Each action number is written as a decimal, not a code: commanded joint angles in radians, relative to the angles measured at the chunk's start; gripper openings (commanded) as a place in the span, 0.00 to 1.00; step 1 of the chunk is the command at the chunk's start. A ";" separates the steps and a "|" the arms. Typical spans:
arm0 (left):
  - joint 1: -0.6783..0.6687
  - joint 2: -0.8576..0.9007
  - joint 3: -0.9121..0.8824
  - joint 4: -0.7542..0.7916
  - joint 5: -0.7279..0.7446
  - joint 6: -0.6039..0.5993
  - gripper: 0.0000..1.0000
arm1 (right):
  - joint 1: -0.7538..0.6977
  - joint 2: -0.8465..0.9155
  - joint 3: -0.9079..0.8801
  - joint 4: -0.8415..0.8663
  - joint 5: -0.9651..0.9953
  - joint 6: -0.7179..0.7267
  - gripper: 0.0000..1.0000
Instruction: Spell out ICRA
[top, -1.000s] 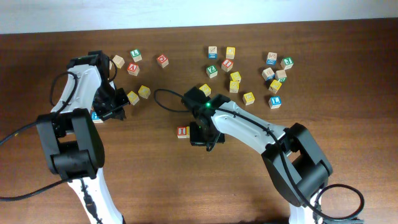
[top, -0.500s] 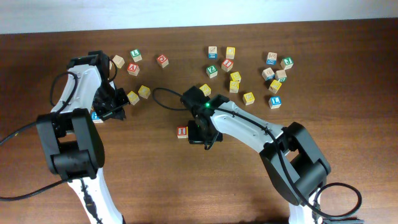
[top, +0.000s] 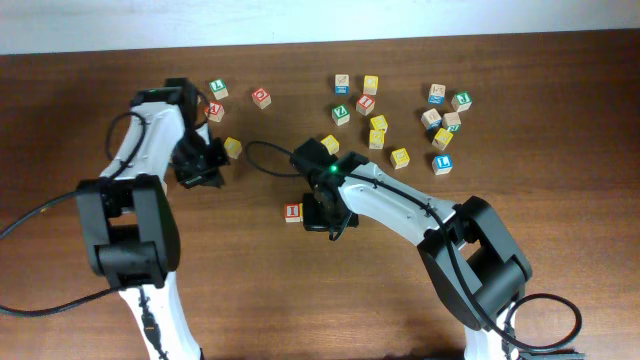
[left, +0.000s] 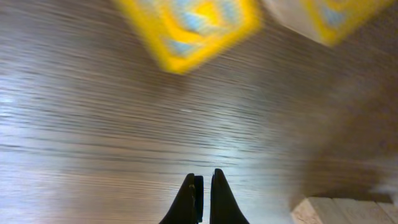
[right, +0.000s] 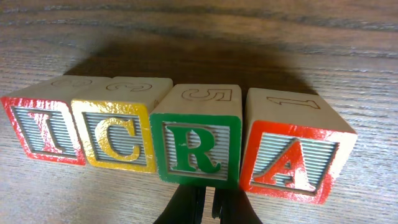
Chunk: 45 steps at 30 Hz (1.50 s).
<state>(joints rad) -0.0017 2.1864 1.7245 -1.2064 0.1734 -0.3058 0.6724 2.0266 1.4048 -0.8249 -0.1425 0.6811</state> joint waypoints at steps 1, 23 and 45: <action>-0.048 0.007 0.018 0.014 0.021 0.019 0.00 | 0.000 0.011 -0.006 0.003 0.025 0.008 0.04; -0.069 0.007 0.017 0.016 0.021 0.019 0.00 | -0.008 -0.014 0.132 -0.203 0.000 -0.013 0.04; -0.133 0.007 -0.117 -0.001 0.021 0.015 0.00 | -0.187 -0.004 0.038 -0.081 -0.086 -0.097 0.04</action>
<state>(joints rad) -0.1356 2.1864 1.6154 -1.2095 0.1837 -0.3058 0.4805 2.0262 1.4506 -0.9134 -0.2123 0.5903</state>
